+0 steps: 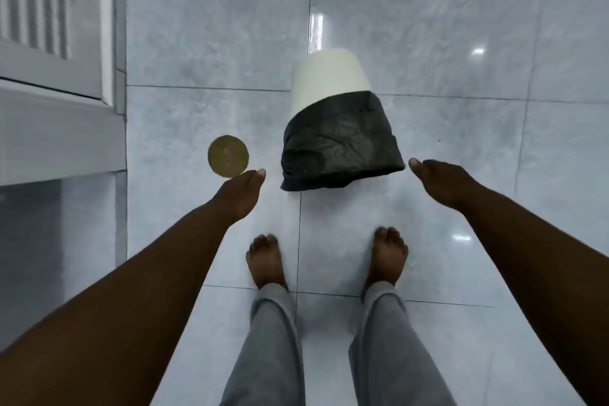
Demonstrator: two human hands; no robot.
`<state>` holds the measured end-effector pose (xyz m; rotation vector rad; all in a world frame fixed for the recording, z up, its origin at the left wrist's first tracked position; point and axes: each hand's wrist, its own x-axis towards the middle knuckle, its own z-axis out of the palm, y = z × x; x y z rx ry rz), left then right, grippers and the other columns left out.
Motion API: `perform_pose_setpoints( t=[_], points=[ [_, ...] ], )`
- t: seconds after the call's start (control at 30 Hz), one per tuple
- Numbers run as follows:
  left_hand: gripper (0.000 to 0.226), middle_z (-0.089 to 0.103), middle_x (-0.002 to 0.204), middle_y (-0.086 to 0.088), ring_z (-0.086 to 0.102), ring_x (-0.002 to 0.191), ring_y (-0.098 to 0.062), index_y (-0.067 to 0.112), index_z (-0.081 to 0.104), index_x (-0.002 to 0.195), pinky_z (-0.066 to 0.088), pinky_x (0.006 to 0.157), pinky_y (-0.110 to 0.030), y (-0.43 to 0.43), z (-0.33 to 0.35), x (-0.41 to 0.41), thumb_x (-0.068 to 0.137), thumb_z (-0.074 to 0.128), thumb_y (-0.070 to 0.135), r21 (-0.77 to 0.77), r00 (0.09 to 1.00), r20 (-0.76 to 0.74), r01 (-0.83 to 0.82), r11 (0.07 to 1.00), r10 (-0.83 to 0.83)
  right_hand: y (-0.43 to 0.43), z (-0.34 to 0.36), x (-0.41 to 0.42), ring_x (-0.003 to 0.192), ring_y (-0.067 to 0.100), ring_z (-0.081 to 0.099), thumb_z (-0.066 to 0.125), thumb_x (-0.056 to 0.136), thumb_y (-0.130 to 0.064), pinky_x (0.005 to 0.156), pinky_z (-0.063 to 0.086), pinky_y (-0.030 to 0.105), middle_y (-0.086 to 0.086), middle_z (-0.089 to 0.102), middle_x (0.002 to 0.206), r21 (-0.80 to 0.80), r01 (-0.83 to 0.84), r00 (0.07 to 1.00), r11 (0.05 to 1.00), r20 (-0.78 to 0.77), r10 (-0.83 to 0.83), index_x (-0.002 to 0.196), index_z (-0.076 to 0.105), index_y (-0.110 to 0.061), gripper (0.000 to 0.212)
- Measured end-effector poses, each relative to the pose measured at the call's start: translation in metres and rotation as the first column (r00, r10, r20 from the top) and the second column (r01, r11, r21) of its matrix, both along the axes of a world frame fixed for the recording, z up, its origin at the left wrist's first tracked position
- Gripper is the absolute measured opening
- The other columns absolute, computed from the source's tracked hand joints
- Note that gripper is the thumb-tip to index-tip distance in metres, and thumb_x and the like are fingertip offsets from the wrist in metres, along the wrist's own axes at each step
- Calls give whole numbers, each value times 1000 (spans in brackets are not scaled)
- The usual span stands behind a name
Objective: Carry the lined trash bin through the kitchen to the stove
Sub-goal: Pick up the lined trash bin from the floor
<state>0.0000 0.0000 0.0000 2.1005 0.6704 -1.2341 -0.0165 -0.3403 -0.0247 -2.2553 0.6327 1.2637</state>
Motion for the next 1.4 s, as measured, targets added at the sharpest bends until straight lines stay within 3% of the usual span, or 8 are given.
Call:
perform_pose_setpoints(
  t=[0.13,0.47,0.6,0.77,0.9,1.0,1.1,1.4],
  points=[
    [70,45,157,-10,41,145,-30,8,44,150,28,122,-44,-12,-62,-23,103,26,57,-42,975,-43,-221,974,220,12,-41,8,142,39,41,20,100,-62,115,31,45,22,44,156,59,236,972,970,-40,-234,149,47,-8,78],
    [70,48,158,-8,44,145,-27,14,46,152,34,118,-41,-34,-65,-1,104,22,59,-207,900,-88,-437,875,428,27,-52,5,136,33,50,16,54,-104,114,39,52,14,51,153,168,468,881,867,-20,-472,146,53,-16,133],
    [70,56,150,-10,50,139,-28,15,54,146,36,101,-33,-29,-39,13,102,27,62,-222,856,-3,-504,835,516,34,-17,14,135,34,52,19,77,-88,114,38,51,12,53,151,177,472,868,864,77,-490,142,58,-20,102],
    [65,63,140,-17,57,132,-34,9,62,134,42,106,-41,-19,-5,30,103,32,58,-214,825,149,-511,832,545,32,29,37,114,29,66,26,80,-79,103,50,51,7,69,126,299,499,800,813,202,-565,94,67,-32,64],
    [61,67,133,-11,60,127,-31,14,65,130,45,107,-41,-21,10,36,103,30,57,-261,853,132,-461,848,504,35,48,53,109,29,66,24,77,-82,102,50,52,5,71,117,285,421,840,861,236,-489,81,66,-35,63],
    [47,70,107,1,65,108,-19,25,68,102,50,103,-42,-23,10,34,105,31,53,-296,843,128,-470,831,522,36,47,55,113,30,64,23,77,-84,103,50,52,6,69,123,265,382,868,885,225,-442,94,67,-37,67],
    [46,68,103,6,63,96,-7,29,66,109,50,90,-37,-20,5,24,104,29,57,-323,857,82,-461,827,509,32,38,46,111,29,64,23,76,-85,101,51,52,5,70,120,253,389,870,886,215,-444,102,69,-33,75],
    [34,67,108,-3,65,105,-27,17,64,107,51,86,-36,-5,-24,5,107,31,28,-267,863,92,-460,847,497,12,-3,16,109,22,67,27,94,-65,95,55,46,0,69,122,373,527,769,764,172,-615,116,66,-34,54]
  ],
)
